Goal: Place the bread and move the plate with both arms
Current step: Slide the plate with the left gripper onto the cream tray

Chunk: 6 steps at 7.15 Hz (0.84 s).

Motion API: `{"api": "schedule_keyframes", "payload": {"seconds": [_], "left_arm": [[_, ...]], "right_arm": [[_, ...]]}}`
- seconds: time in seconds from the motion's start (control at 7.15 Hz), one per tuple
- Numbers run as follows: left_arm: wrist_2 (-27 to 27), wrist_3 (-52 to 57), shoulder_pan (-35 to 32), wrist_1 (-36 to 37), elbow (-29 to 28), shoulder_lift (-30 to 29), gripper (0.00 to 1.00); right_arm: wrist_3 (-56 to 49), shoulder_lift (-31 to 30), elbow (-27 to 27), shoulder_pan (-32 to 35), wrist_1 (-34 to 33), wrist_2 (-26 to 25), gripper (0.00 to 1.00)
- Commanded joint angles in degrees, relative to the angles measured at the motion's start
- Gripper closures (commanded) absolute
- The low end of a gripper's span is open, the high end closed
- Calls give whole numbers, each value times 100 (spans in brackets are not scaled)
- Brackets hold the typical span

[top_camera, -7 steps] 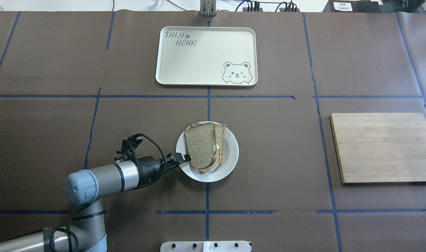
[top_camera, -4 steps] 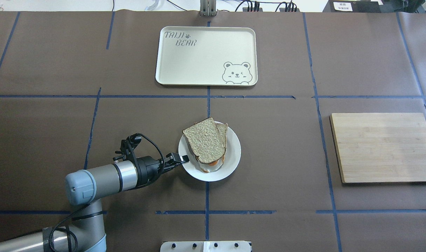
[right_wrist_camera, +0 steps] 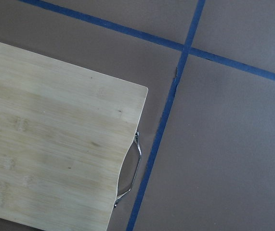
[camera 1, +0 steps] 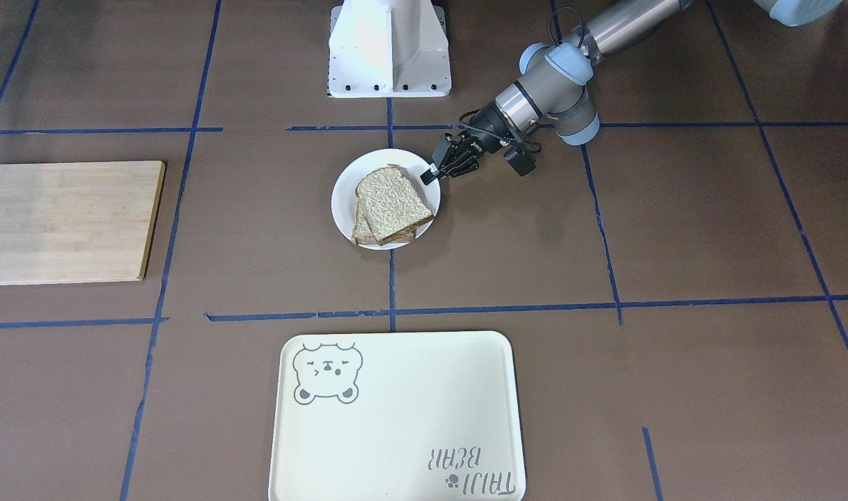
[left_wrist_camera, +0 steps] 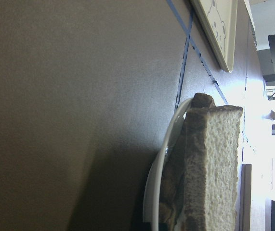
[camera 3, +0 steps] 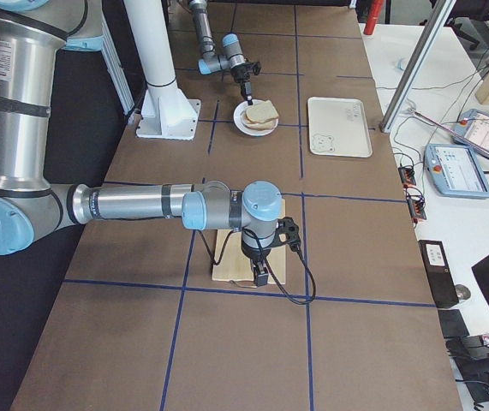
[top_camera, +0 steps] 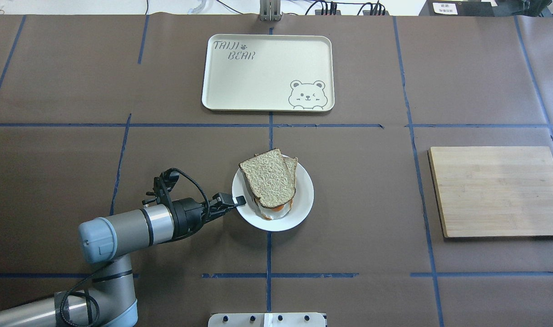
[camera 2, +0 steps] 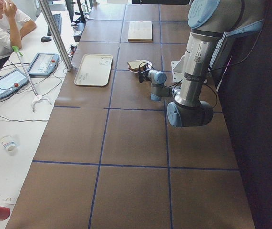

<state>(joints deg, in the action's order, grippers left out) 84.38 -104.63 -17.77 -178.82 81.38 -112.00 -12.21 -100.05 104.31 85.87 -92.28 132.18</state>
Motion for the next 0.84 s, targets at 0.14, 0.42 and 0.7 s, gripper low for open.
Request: {"api": "schedule_keyframes", "payload": {"seconds": [0.14,0.42,0.7], "left_arm": [[-106,-609,-690,-119,-156,-110,100],[-106,-987,-1244,-101,-1311,-977,100],[-115,-1261,-1605,-66,-2743,-2031,100]], "right_arm": [[-1,3,11,0,0,1,0],[8,12,11,0,0,1,0],[-1,12,2,0,0,1,0]]}}
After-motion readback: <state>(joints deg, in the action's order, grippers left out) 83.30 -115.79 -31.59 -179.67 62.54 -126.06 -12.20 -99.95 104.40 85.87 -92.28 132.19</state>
